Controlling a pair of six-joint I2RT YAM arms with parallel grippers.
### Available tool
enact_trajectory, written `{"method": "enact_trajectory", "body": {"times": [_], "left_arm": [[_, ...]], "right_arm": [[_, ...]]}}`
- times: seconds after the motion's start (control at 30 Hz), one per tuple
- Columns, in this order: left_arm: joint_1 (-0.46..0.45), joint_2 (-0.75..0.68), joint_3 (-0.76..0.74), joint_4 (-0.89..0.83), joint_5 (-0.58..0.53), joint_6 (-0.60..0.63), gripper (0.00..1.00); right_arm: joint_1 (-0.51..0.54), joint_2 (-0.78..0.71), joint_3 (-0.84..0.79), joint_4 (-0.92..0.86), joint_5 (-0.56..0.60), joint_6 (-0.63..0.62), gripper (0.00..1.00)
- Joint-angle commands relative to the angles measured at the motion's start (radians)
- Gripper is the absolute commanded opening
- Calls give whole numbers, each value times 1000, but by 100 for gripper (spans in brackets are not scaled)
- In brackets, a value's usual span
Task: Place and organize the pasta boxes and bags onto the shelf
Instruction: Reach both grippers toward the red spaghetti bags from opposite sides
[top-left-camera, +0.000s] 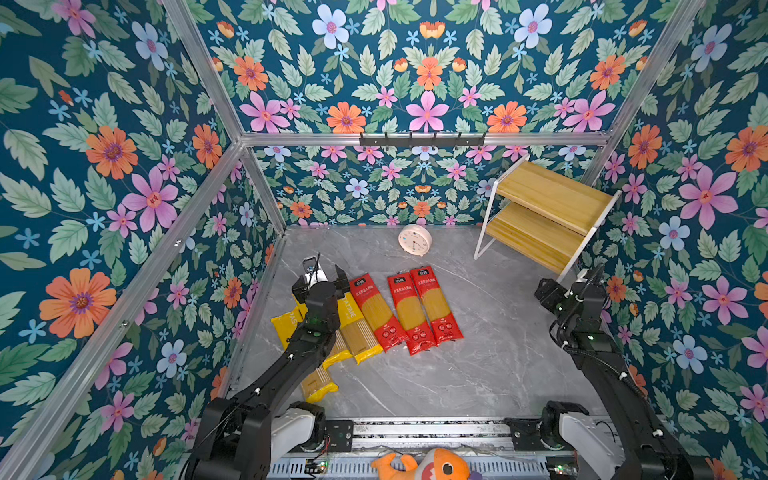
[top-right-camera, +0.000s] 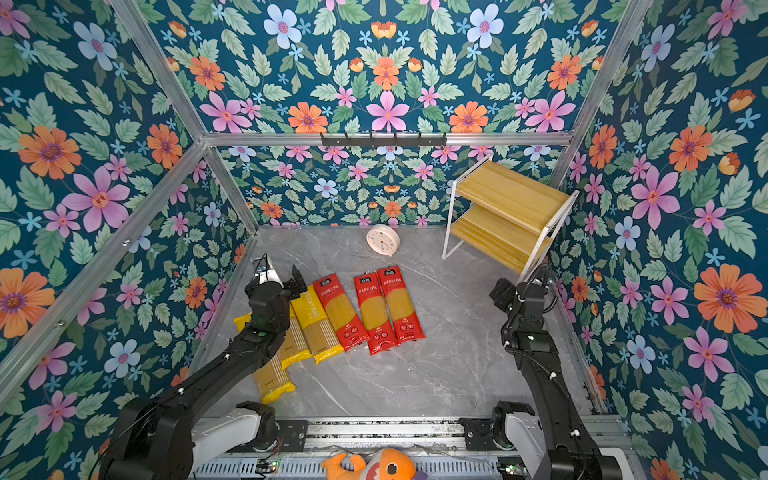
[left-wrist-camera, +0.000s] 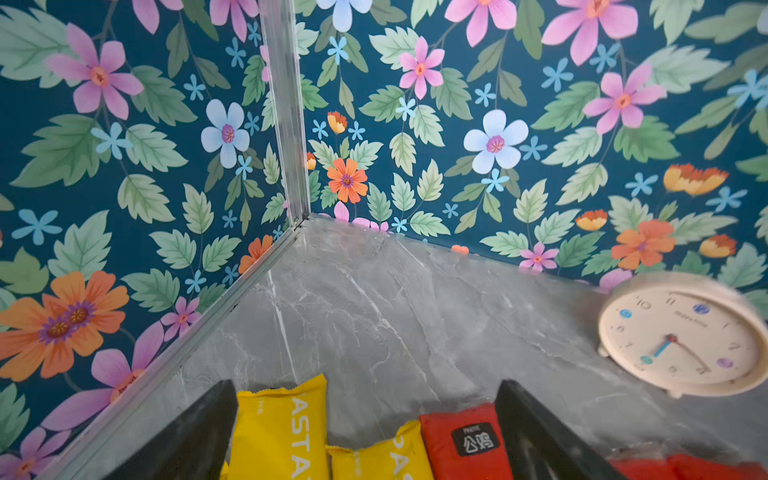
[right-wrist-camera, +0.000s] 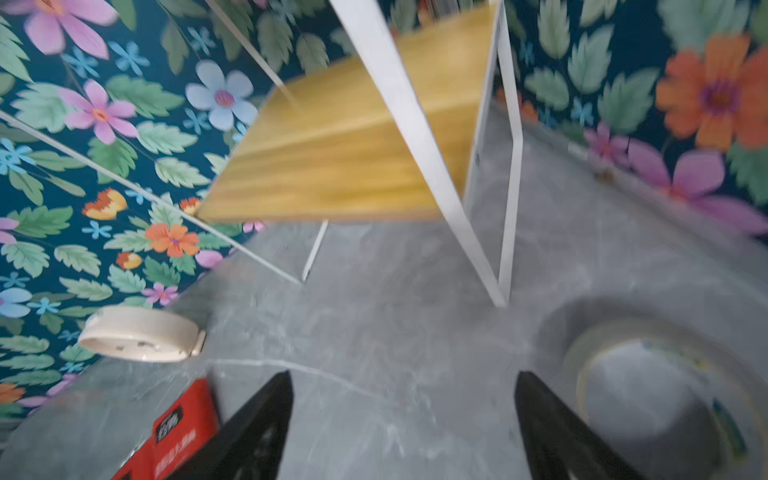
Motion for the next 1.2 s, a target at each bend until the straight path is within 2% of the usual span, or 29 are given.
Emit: {"method": "enact_trajectory", "body": {"times": [0.0,0.07,0.1,0.13,0.2,0.3,0.4,0.47,0.63,0.7,0.8,1.03,1.17], "left_arm": [[51,-17,41,-308,216,-264,98],[84,-7,40,-305,425,-282,79],[70,0,42,-313,466,-306,73],[43,5,44,-325,463,-336,70],[-66,9,42,-319,397,-375,70],[-204,60,49,-261,371,-422,71],[-293,164,58,-186,414,-467,69],[-345,228,67,-139,419,-488,67],[-429,379,102,-8,451,-543,64],[-441,444,142,7,493,-540,62],[-442,526,205,0,554,-530,61],[-421,635,318,-70,575,-480,58],[-410,679,352,-90,607,-467,56]], "right_arm": [[64,-10,-7,-124,-203,105,74],[165,6,-14,-151,-181,124,72],[230,26,-13,-148,-180,131,71],[291,49,-8,-153,-169,141,71],[427,124,16,-135,-159,152,70],[525,277,74,-71,-215,143,68],[529,453,165,-37,-319,121,58],[529,542,223,-41,-337,92,50],[528,748,362,-82,-320,46,49],[519,838,405,-86,-305,43,49],[514,903,406,-32,-343,67,46],[622,825,284,43,-411,210,41],[638,689,208,70,-499,289,44]]}}
